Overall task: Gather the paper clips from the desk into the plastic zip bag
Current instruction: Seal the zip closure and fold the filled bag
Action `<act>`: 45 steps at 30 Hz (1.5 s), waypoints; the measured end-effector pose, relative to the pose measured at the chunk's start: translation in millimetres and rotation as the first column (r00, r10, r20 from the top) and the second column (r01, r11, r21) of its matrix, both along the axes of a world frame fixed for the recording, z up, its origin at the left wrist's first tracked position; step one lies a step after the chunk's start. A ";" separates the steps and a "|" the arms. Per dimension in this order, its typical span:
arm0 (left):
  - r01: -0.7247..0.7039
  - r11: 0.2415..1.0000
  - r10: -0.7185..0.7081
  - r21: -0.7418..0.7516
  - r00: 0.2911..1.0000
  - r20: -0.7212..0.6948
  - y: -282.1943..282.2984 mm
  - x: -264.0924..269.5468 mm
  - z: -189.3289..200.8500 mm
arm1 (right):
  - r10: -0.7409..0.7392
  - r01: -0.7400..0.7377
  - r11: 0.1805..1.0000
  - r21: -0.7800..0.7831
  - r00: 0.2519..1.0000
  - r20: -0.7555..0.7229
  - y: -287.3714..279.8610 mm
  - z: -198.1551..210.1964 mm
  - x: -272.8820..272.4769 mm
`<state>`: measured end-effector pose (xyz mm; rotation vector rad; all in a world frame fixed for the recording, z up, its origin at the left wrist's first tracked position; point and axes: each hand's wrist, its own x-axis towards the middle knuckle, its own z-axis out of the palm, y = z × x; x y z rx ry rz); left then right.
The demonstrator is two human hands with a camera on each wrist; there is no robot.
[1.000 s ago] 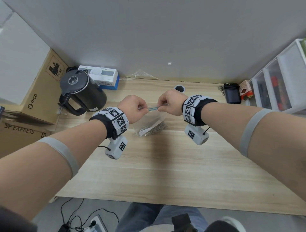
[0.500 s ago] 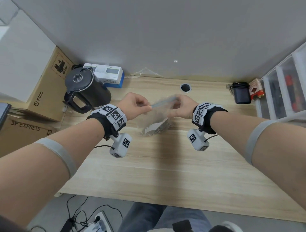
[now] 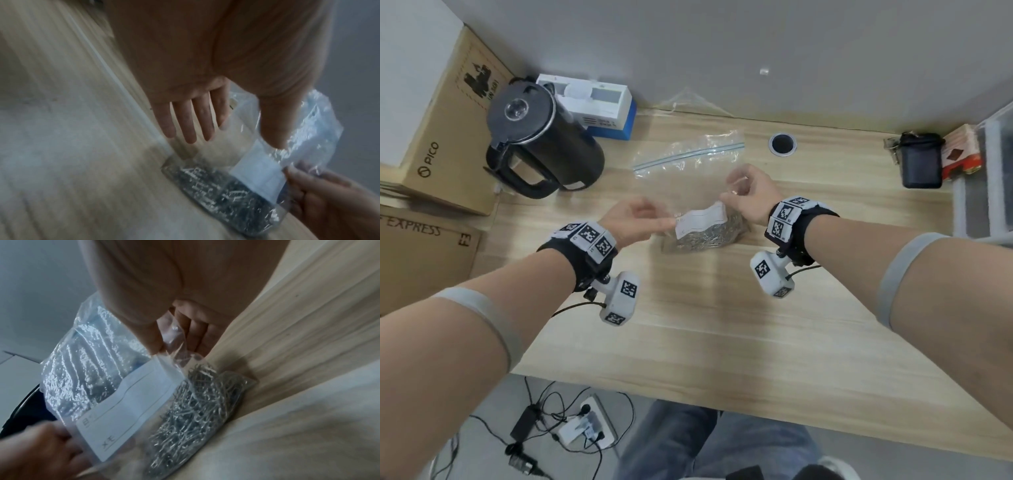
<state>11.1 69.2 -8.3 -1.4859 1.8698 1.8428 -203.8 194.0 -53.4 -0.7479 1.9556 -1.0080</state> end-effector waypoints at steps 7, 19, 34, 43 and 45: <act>-0.139 0.990 0.140 -0.018 0.989 0.052 5.6 -14.1 -23.2 | -0.041 0.015 0.988 0.154 0.986 0.162 -7.5 -4.5 -1.5; -0.286 0.900 0.259 -0.330 0.958 -0.123 -3.3 -44.4 -1.4 | -0.156 0.158 0.985 -0.063 0.987 0.041 -9.9 16.8 -14.1; 0.347 0.778 -0.236 -0.524 0.934 0.268 -11.3 -71.9 2.3 | 0.165 -0.160 0.985 0.069 0.983 -0.076 13.4 37.0 -41.3; 0.509 0.630 -0.303 -0.586 0.856 0.418 3.5 -80.3 -5.7 | 0.309 -0.233 0.947 0.220 0.845 -0.436 28.5 32.6 -33.7; 0.466 0.647 -0.290 -0.604 0.883 0.369 3.1 -80.3 -8.3 | 0.276 -0.222 0.960 0.173 0.864 -0.422 31.9 33.2 -36.3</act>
